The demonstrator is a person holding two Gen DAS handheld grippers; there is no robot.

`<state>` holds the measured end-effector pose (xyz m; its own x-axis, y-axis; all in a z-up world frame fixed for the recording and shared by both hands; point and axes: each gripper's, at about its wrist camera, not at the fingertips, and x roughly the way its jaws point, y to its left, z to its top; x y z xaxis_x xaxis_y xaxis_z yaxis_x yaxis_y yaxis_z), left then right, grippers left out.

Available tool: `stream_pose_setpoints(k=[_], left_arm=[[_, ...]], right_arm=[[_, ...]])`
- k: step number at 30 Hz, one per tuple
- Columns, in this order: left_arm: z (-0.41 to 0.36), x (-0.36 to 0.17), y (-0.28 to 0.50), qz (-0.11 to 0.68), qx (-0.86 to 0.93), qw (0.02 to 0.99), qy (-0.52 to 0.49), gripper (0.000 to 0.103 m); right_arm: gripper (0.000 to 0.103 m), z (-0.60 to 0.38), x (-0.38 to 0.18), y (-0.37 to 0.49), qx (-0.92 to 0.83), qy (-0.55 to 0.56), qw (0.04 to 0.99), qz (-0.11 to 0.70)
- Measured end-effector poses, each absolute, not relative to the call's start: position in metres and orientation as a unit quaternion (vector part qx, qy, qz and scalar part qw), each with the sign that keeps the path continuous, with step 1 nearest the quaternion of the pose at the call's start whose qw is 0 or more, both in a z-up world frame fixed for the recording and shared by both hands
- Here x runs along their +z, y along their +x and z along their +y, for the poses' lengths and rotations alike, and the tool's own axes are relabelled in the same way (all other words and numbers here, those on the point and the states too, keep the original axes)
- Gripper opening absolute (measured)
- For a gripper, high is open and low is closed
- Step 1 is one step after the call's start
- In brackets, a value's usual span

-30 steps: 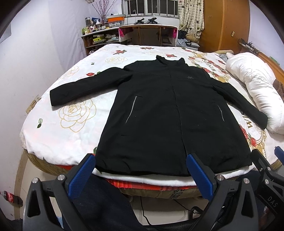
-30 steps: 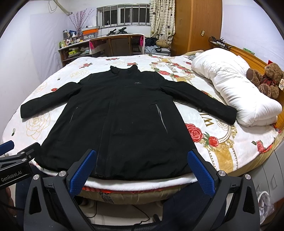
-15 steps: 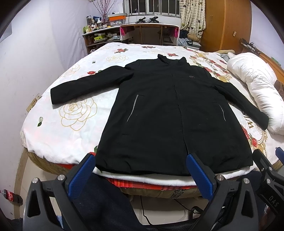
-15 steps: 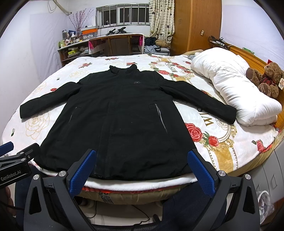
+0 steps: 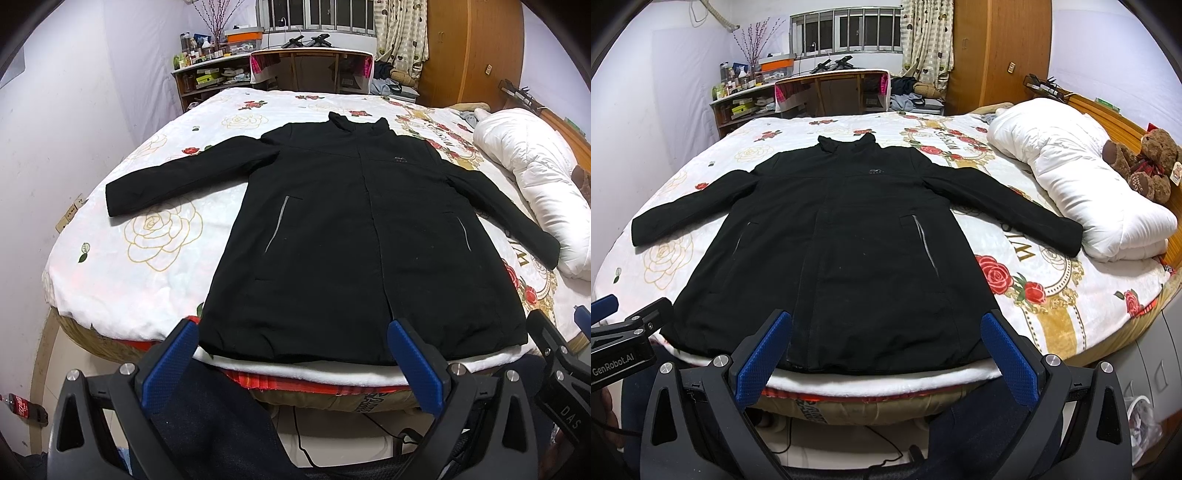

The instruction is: Fold large clothes

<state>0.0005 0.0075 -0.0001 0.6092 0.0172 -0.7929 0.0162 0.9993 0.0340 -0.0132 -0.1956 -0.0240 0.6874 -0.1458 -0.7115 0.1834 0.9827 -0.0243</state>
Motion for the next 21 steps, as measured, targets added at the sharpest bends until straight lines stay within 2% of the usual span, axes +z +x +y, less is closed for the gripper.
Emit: stream_pose_setpoints(k=[15, 21], left_arm=[[0.015, 0.002, 0.004, 0.436, 0.009, 0.900, 0.020, 0.103], [0.045, 0.012, 0.019, 0.421, 0.020, 0.907, 0.003, 0.103]], right_arm=[[0.102, -0.197, -0.023, -0.012, -0.087, 0.019, 0.919, 0.383], [0.102, -0.193, -0.010, 0.007, -0.052, 0.007, 0.933, 0.356]])
